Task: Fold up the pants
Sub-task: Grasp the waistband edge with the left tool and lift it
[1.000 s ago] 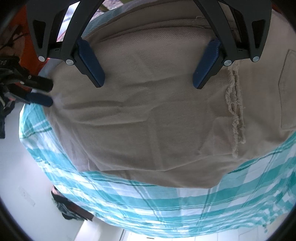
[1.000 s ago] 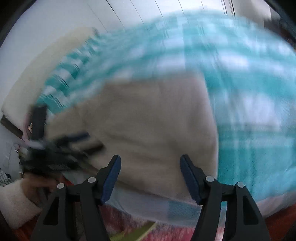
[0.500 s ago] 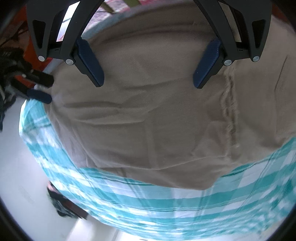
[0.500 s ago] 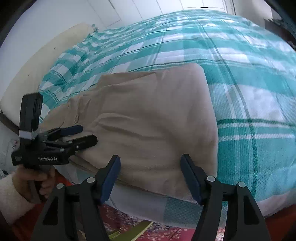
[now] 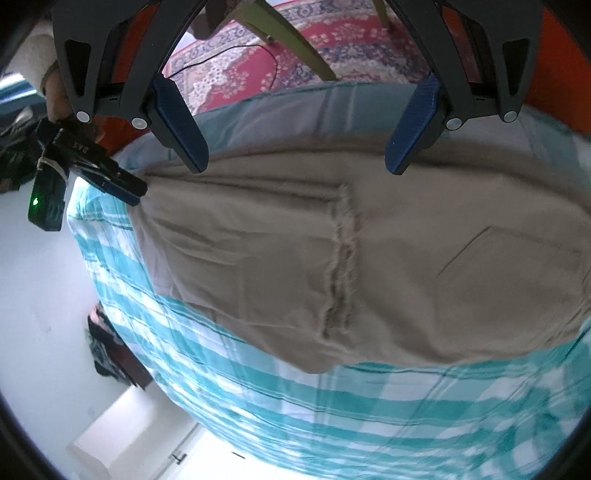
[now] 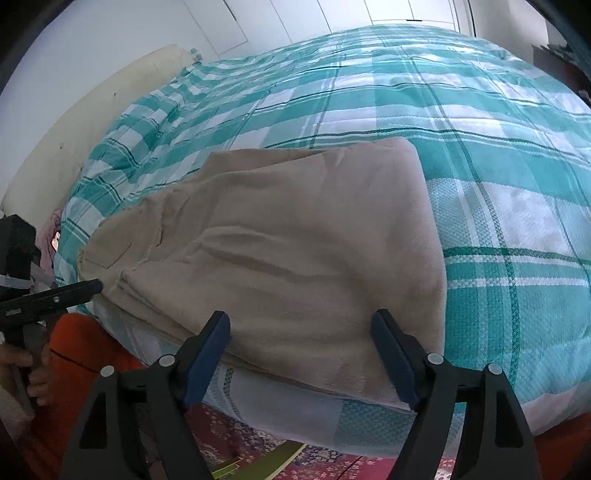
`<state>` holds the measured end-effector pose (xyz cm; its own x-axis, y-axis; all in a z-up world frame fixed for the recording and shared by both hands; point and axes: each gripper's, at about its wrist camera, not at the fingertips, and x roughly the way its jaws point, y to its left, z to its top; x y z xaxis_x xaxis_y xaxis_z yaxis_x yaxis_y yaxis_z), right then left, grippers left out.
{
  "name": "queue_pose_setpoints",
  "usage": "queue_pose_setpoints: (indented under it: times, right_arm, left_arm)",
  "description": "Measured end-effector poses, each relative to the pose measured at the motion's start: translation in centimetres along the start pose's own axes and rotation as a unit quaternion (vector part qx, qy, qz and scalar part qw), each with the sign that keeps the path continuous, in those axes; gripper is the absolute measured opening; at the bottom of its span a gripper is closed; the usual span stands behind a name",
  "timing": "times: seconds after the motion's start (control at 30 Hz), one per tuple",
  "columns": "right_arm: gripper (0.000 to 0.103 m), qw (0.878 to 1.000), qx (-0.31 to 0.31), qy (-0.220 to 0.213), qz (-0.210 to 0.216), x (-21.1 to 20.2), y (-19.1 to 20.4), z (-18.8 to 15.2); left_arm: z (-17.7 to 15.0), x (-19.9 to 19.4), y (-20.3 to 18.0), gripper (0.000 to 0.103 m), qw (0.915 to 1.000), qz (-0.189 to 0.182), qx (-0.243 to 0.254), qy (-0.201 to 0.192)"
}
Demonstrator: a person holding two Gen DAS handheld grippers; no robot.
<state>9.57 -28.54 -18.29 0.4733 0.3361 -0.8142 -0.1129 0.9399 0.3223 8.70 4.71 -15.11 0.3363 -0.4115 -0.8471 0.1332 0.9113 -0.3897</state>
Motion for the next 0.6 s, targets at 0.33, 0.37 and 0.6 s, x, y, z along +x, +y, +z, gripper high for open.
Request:
queue_pose_setpoints:
  times: [0.33, 0.37, 0.6]
  right_arm:
    - [0.079, 1.0, 0.018, -0.004, 0.014, 0.0, -0.6, 0.2]
    - [0.079, 1.0, 0.019, -0.004, 0.014, 0.0, -0.6, 0.2]
    - [0.079, 1.0, 0.024, -0.005, 0.019, -0.2, -0.6, 0.1]
  left_arm:
    - [0.6, -3.3, 2.8, 0.097, 0.9979, -0.023, -0.052, -0.032]
    - [0.8, -4.3, 3.8, 0.097, 0.9966, -0.028, -0.065, -0.041]
    - [0.6, -12.7, 16.7, 0.089, 0.947, -0.073, -0.269, -0.16]
